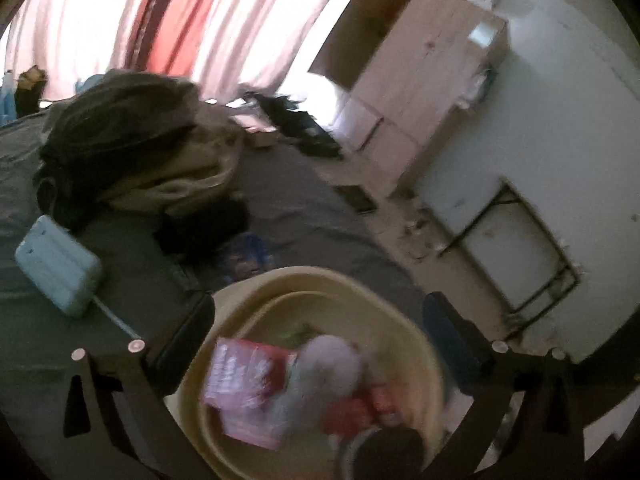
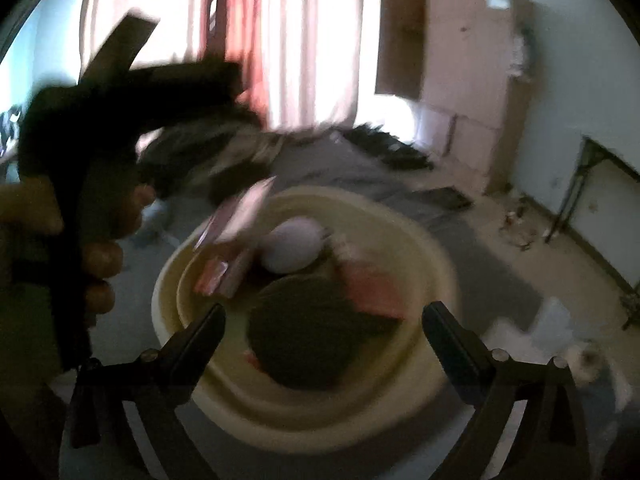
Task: Organize rigid objects
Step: 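Open both tools to drop the box and cylinder into the basin, then grasp the white round container with the left tool while the right tool grasps another black foam cylinder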
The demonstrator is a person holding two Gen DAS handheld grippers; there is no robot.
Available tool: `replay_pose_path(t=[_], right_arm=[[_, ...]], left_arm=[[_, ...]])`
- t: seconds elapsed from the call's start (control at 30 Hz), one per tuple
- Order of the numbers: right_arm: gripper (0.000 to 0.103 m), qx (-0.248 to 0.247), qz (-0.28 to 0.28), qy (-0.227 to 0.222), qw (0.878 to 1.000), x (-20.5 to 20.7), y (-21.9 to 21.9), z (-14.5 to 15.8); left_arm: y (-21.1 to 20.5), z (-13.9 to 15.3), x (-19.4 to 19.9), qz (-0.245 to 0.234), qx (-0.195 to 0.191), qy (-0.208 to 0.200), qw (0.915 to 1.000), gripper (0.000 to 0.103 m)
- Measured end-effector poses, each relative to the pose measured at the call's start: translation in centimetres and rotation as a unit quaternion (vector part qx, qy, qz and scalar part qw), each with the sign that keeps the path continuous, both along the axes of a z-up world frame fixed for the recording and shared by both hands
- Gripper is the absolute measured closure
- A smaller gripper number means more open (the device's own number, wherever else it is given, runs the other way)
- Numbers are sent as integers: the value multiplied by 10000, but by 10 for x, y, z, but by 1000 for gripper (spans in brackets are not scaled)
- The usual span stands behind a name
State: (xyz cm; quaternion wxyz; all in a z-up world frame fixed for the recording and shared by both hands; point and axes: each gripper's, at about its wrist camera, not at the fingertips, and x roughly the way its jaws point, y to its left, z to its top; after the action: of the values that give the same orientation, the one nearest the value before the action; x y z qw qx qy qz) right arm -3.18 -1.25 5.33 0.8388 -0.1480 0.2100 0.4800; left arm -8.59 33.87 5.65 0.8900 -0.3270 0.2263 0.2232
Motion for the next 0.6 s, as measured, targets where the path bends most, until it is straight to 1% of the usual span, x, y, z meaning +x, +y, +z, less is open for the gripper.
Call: replay_pose_path(t=[0.03, 0.07, 0.13, 0.17, 0.2, 0.23, 0.27, 0.3, 0.33, 0.37, 0.4, 0.43, 0.47, 0.5, 0.53, 0.6], right_arm=[[0, 138, -204, -43, 9997, 3, -20, 9], [0, 249, -602, -43, 9979, 14, -48, 19], [0, 272, -1385, 72, 9900, 32, -90, 27], [0, 248, -1982, 218, 9796, 51, -121, 27], [0, 195, -2519, 388, 9668, 68, -149, 23], [0, 119, -2844, 498, 9574, 78, -165, 18], [0, -58, -3314, 653, 9412, 93, -187, 8], [0, -228, -3606, 783, 9291, 106, -205, -5], [0, -312, -3732, 874, 9231, 115, -219, -17], [0, -293, -3765, 1048, 9200, 125, -235, -33], [0, -223, -3788, 1270, 9165, 131, -244, -44], [0, -101, -3803, 1535, 9120, 137, -253, -54], [0, 255, -3671, 1825, 9118, 143, -262, -61], [0, 466, -3606, 1961, 9107, 146, -266, -62], [0, 601, -3626, 2074, 9066, 147, -269, -63], [0, 607, -3590, 2076, 9079, 147, -268, -60]], left_arm=[[-6, 3, 3, -166, -36, -85, 9998, 0], [-17, 5, 11, -440, -88, -130, 9989, 0], [-43, 8, 29, -899, -64, -14, 9959, 0], [-64, 8, 44, -1203, 53, 136, 9926, 0], [-81, 9, 56, -1417, 188, 237, 9895, 0], [-99, 8, 66, -1600, 344, 346, 9859, 0], [-118, 8, 75, -1748, 544, 440, 9821, 0], [-141, 7, 86, -1807, 853, 514, 9785, 0], [-161, 5, 94, -1838, 1099, 560, 9752, 0], [-173, 2, 100, -1913, 1197, 561, 9726, 0], [-191, -3, 109, -2133, 1270, 565, 9671, 0], [-202, -9, 115, -2314, 1308, 628, 9620, 0], [-215, -16, 122, -2528, 1378, 731, 9549, 0], [-228, -22, 128, -2691, 1479, 813, 9482, 0], [-239, -27, 133, -2809, 1589, 847, 9427, 0], [-254, -37, 140, -2972, 1717, 895, 9350, 0]])
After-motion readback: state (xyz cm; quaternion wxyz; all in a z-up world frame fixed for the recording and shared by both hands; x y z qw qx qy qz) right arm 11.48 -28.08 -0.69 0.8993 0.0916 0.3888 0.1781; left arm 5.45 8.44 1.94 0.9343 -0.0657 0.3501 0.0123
